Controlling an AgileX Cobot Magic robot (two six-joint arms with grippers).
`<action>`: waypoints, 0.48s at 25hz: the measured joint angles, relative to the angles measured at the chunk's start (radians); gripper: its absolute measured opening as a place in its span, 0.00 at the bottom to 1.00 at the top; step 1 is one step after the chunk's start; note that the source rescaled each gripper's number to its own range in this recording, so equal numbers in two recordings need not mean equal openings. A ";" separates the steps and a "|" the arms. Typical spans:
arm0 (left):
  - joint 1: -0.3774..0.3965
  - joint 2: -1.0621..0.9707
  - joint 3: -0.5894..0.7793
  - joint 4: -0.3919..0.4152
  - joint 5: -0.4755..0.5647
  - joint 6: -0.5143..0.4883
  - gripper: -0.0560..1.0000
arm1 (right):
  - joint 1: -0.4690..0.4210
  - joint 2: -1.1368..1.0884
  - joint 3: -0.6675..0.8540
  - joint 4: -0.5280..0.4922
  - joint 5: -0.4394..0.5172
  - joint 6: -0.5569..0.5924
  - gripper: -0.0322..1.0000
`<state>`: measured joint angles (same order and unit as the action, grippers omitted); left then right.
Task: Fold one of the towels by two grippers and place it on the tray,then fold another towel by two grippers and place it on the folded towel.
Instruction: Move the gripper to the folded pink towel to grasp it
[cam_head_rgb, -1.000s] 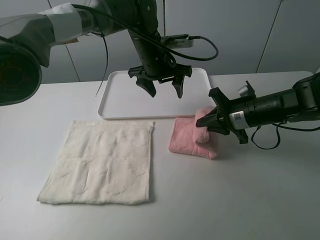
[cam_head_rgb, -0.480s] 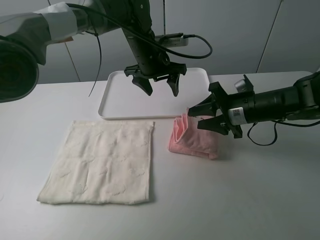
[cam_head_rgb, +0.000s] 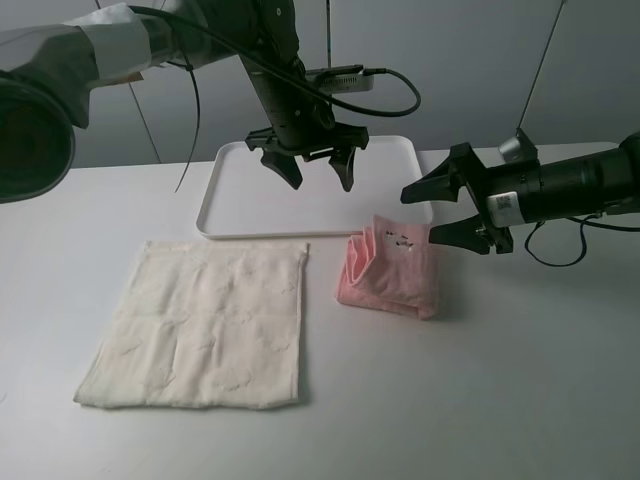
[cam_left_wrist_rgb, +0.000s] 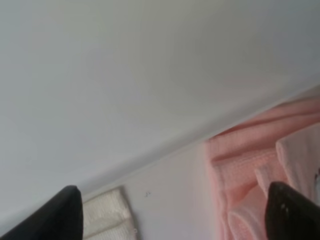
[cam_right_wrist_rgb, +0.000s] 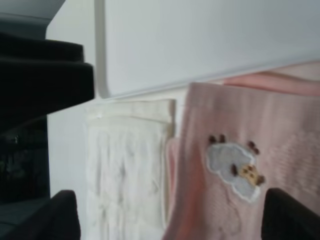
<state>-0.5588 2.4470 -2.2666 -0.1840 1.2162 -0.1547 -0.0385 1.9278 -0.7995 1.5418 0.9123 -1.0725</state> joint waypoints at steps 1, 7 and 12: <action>0.000 0.000 0.000 0.000 0.000 0.000 1.00 | -0.015 0.000 -0.001 -0.047 -0.011 0.014 0.80; 0.000 0.000 0.000 0.000 0.000 0.001 1.00 | -0.018 0.000 0.005 -0.251 -0.130 0.097 0.80; 0.000 0.000 0.000 -0.004 0.000 0.009 1.00 | 0.025 0.000 0.005 -0.249 -0.195 0.122 0.80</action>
<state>-0.5588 2.4470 -2.2666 -0.1880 1.2162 -0.1453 -0.0139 1.9278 -0.7940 1.2923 0.7173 -0.9500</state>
